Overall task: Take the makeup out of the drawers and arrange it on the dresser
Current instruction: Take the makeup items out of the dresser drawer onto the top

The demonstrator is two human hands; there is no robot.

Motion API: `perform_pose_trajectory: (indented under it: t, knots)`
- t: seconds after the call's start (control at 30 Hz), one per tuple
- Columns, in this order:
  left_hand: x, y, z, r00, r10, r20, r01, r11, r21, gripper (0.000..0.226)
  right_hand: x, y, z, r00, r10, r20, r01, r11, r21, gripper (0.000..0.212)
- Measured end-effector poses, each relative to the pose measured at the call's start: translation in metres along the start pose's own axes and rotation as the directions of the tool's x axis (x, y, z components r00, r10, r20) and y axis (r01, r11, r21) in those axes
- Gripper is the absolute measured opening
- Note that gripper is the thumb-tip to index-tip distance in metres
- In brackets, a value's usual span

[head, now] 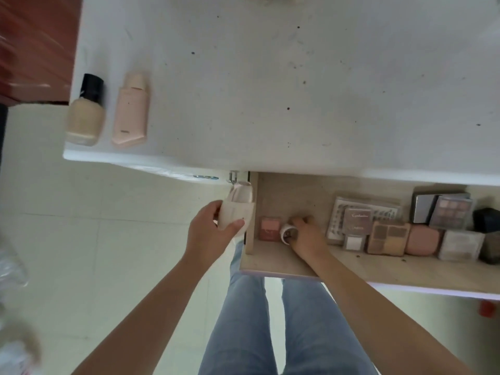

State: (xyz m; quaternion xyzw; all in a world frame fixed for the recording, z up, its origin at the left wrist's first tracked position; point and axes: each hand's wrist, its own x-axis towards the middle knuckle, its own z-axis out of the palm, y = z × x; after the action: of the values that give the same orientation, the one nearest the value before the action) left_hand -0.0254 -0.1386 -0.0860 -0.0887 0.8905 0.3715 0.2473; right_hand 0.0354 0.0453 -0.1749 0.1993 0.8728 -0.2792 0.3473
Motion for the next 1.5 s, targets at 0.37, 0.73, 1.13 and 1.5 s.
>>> perform_pose_trajectory:
  t: [0.37,0.73,1.13,1.5]
  knots:
    - [0.020,0.024,-0.037,0.980,0.163,-0.113,-0.180,0.971,-0.160,0.039,-0.049,-0.066,-0.082,0.944,-0.165,-0.286,0.276,0.868,0.412,0.021]
    - [0.082,0.056,-0.108,0.963,0.115,-0.244,-0.125,0.992,-0.024,0.052,0.013,-0.193,-0.127,0.840,-0.236,-0.489,0.371,0.907,0.199,0.025]
    - [0.083,0.064,-0.114,0.930,0.202,-0.306,-0.068,0.915,0.397,0.038,0.027,-0.211,-0.118,0.817,-0.151,-0.556,0.341,0.904,0.257,0.028]
    - [0.002,0.044,0.062,0.779,0.521,0.348,-0.624,0.694,0.358,0.026,-0.069,0.029,-0.090,0.874,-0.040,-0.485,0.126,0.982,0.144,0.016]
